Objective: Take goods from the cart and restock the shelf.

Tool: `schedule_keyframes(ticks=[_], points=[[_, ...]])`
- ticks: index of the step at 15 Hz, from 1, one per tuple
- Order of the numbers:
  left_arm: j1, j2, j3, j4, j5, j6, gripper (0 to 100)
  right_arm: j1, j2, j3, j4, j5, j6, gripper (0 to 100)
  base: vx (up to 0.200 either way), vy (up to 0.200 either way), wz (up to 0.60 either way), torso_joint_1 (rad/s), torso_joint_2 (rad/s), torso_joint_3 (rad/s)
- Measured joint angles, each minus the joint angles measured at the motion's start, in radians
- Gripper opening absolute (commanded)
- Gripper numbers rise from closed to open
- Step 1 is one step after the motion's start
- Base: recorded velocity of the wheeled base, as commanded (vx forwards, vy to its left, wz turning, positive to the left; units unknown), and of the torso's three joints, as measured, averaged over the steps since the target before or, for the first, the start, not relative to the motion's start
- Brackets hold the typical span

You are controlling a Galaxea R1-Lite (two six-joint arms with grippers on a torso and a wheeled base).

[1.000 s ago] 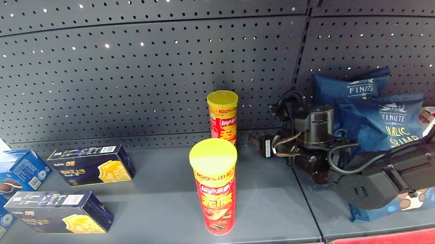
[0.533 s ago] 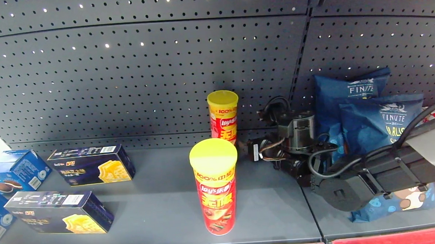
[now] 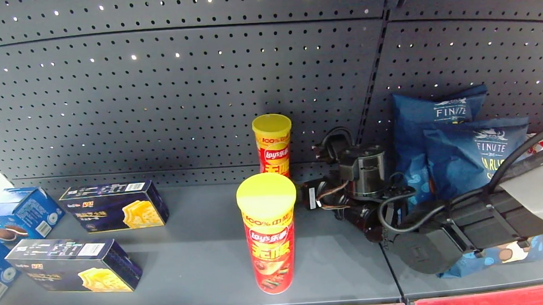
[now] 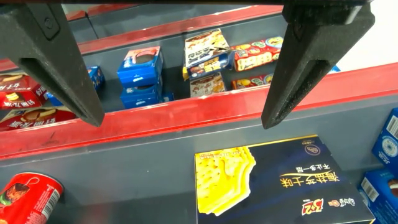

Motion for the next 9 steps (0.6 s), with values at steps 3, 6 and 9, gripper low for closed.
schedule_keyframes(ticks=[3, 6, 9], points=[[-0.001, 0.000, 0.000, 0.000, 0.000, 0.000, 100, -0.009, -0.018, 0.023, 0.000, -0.001, -0.006, 100, 0.000, 0.000, 0.00, 0.000, 0.00, 0.000], [0.000, 0.000, 0.000, 0.000, 0.000, 0.000, 100, -0.013, -0.066, 0.074, 0.002, 0.002, -0.012, 100, 0.000, 0.000, 0.00, 0.000, 0.00, 0.000], [0.000, 0.000, 0.000, 0.000, 0.000, 0.000, 100, 0.017, -0.172, 0.170, 0.009, 0.002, -0.021, 100, 0.000, 0.000, 0.00, 0.000, 0.00, 0.000]])
